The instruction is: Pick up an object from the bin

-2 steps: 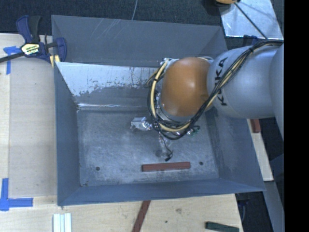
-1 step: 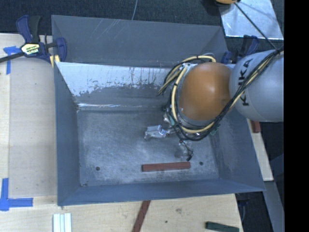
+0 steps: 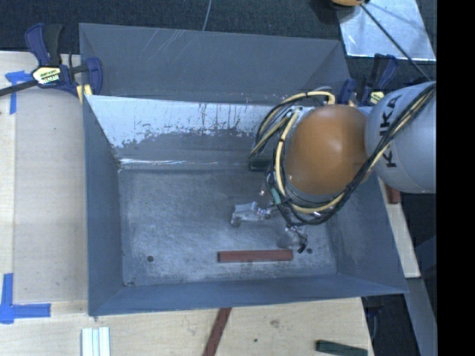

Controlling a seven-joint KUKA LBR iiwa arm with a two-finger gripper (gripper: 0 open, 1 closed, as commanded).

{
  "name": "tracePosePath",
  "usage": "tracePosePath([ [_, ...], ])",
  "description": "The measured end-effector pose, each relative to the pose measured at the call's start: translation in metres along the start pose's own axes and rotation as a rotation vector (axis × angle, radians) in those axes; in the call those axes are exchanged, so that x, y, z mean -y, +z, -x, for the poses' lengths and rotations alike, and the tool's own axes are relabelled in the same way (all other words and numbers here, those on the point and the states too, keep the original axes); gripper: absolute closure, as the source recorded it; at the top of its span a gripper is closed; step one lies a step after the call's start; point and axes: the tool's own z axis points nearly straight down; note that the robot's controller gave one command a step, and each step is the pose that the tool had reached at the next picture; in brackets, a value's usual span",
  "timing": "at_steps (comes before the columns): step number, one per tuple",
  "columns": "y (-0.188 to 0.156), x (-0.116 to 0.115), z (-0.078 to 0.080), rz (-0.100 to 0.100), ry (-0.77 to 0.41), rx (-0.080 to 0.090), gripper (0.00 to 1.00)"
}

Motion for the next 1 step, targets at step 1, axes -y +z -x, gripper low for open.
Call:
tracePosePath([
  [1, -0.0192, -0.0228, -0.0029, 0.003, -0.261, 0.000, 0.00],
])
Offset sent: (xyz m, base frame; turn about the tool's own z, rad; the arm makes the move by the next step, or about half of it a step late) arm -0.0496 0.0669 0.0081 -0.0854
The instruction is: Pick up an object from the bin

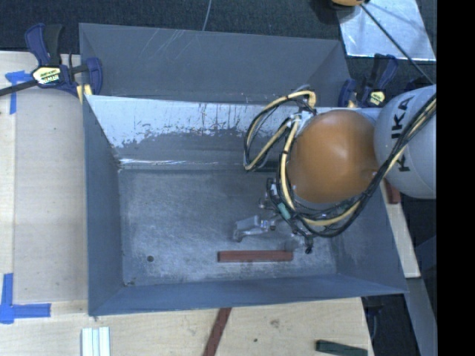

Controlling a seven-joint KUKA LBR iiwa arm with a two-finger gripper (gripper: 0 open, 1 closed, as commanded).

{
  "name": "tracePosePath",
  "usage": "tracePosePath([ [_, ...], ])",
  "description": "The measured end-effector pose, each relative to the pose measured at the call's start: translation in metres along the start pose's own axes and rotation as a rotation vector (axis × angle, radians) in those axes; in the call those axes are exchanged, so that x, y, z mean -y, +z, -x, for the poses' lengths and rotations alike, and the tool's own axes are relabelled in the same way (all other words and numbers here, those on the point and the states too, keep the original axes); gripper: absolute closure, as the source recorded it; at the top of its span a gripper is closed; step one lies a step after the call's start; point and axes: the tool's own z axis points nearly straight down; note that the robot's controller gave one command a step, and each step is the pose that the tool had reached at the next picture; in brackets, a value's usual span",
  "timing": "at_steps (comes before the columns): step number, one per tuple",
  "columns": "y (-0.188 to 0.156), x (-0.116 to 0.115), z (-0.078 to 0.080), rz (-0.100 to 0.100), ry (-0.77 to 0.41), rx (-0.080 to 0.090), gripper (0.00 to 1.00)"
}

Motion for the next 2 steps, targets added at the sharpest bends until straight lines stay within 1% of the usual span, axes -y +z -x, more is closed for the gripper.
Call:
tracePosePath([
  [1, 0.0064, -0.0263, 0.0336, -0.003, 0.146, 0.001, 0.00],
  [2, 0.0154, -0.0338, 0.0307, -0.002, 0.147, 0.004, 0.00],
])
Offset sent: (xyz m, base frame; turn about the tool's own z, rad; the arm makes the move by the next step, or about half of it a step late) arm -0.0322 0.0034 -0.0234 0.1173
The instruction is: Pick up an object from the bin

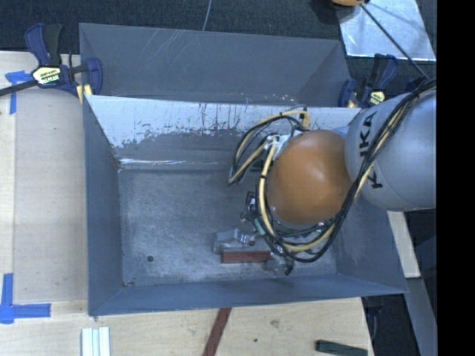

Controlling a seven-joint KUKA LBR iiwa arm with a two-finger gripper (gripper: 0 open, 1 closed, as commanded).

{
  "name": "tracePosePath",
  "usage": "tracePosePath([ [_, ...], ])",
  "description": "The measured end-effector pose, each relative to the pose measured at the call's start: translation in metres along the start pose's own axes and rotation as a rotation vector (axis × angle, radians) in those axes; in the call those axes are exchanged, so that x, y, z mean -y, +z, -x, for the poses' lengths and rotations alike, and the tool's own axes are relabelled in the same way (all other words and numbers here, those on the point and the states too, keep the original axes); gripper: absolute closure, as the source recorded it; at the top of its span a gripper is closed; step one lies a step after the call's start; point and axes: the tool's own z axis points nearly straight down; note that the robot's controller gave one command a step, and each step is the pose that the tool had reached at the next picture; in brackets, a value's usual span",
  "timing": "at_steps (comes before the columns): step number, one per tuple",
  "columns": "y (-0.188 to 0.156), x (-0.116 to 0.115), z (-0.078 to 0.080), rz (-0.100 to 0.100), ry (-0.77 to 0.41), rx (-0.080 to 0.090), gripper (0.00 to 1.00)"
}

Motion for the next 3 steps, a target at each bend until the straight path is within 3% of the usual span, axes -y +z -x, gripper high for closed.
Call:
tracePosePath([
  [1, 0.004, -0.001, -0.012, 0.000, 0.016, -0.006, 0.00],
  [2, 0.003, 0.009, -0.036, 0.002, 0.158, -0.002, 0.00],
  [3, 0.007, 0.082, -0.029, 0.000, -0.239, -0.002, 1.00],
])
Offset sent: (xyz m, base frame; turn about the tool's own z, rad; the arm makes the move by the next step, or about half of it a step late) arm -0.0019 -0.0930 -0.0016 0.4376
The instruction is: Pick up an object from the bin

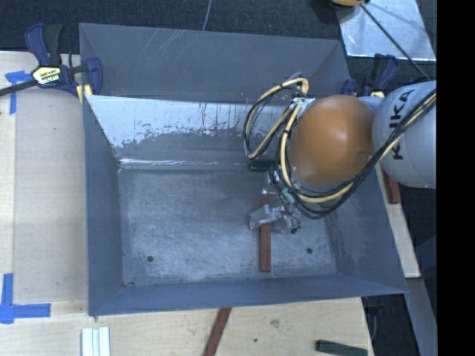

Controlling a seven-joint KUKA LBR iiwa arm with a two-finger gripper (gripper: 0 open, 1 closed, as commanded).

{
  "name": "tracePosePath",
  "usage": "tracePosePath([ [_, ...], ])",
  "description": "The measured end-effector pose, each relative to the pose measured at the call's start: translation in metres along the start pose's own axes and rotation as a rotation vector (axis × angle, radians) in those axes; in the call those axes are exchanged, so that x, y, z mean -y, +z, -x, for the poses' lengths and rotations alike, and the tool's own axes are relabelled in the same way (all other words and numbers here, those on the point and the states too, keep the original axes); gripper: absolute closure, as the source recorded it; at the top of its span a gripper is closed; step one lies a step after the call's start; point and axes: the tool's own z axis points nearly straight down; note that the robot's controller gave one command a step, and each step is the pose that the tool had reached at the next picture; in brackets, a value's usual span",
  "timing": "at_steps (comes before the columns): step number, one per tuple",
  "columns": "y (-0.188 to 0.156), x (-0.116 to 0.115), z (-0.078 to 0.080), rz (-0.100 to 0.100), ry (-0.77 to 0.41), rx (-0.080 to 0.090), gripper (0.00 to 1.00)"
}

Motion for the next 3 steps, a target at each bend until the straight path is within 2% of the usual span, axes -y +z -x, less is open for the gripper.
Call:
tracePosePath([
  [2, 0.000, 0.002, -0.001, 0.000, 0.005, 0.000, 1.00],
  [3, -0.168, -0.008, -0.022, -0.007, -0.031, -0.001, 1.00],
])
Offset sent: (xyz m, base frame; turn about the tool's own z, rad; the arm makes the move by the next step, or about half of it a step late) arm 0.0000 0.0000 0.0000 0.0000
